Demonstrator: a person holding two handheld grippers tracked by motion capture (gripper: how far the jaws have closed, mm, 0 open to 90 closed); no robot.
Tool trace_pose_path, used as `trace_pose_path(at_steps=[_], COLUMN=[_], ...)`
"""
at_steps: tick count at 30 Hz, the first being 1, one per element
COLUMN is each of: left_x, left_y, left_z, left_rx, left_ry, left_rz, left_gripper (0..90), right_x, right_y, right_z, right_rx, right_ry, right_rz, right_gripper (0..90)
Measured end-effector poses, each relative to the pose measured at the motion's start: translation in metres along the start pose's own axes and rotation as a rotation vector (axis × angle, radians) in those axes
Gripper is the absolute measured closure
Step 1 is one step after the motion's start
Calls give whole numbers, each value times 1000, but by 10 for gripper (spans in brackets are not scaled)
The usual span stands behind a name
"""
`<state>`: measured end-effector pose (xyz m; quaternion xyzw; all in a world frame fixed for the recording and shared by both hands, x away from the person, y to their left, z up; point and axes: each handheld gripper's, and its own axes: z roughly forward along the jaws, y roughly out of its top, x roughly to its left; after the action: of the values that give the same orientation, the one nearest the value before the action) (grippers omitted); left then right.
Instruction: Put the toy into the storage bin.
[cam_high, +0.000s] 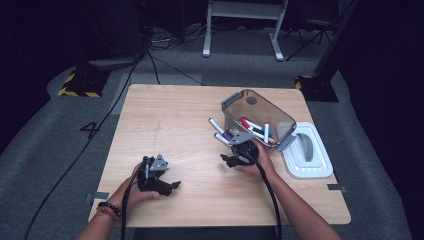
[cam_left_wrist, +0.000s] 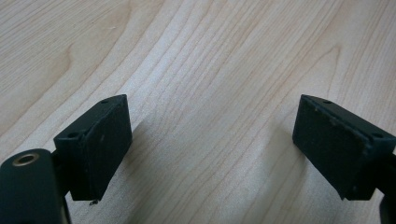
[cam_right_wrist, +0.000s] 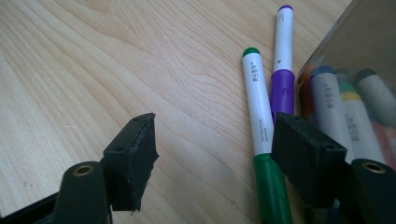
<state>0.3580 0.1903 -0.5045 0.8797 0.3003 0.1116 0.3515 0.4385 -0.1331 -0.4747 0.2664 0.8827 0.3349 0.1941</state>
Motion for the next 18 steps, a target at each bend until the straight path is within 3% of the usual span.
trace_pose_path(at_steps=[7, 18], left_x=[0, 0], left_y=[0, 0], left_z=[0, 0], left_rx=[0, 0], left_ry=[0, 0], left_rz=[1, 0], left_gripper=[123, 123], right_x=[-3, -3], right_y=[-3, -4], right_z=[10, 15], right_rx=[25, 21], right_ry=[2, -44], right_rz=[-2, -9], right_gripper=[319, 329])
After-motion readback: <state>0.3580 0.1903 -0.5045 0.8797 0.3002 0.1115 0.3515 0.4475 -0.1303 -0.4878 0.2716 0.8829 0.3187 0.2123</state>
